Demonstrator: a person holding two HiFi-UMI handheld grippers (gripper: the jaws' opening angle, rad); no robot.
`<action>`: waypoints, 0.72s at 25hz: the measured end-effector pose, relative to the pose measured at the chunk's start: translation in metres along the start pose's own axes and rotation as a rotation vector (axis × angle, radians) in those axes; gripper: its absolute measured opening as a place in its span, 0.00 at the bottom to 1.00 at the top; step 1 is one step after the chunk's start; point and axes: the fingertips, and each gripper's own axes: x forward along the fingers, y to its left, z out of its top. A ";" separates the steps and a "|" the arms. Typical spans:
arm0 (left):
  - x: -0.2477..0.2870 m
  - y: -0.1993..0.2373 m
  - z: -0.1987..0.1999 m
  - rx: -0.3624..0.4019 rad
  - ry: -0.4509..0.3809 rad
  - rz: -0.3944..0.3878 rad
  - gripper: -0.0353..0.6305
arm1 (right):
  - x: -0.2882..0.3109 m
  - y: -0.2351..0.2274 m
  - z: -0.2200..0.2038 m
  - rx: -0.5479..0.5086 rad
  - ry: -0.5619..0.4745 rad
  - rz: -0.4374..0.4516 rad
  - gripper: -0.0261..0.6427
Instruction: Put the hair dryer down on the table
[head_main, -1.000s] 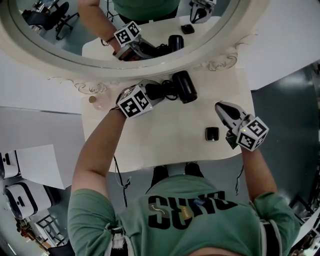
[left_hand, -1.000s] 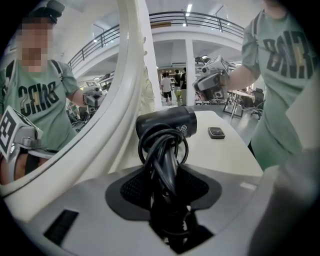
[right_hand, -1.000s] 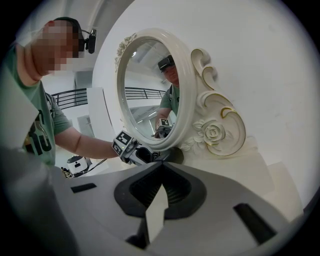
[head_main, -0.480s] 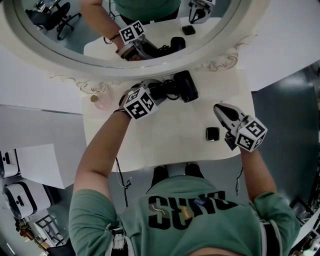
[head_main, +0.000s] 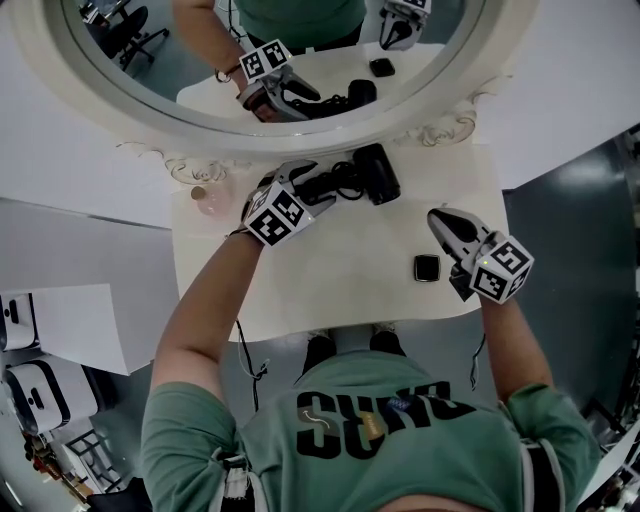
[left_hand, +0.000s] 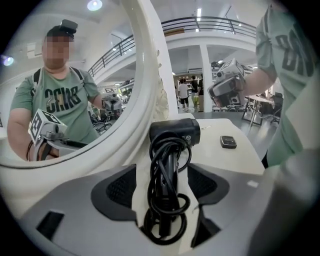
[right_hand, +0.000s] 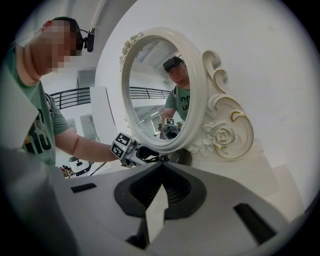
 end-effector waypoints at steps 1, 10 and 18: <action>-0.006 0.000 0.000 -0.014 -0.007 0.007 0.53 | 0.000 0.002 0.003 -0.004 -0.002 0.001 0.03; -0.097 -0.022 0.026 -0.180 -0.188 0.083 0.53 | -0.004 0.028 0.039 -0.066 -0.027 0.005 0.03; -0.191 -0.046 0.042 -0.400 -0.414 0.150 0.50 | -0.011 0.063 0.073 -0.121 -0.042 0.013 0.03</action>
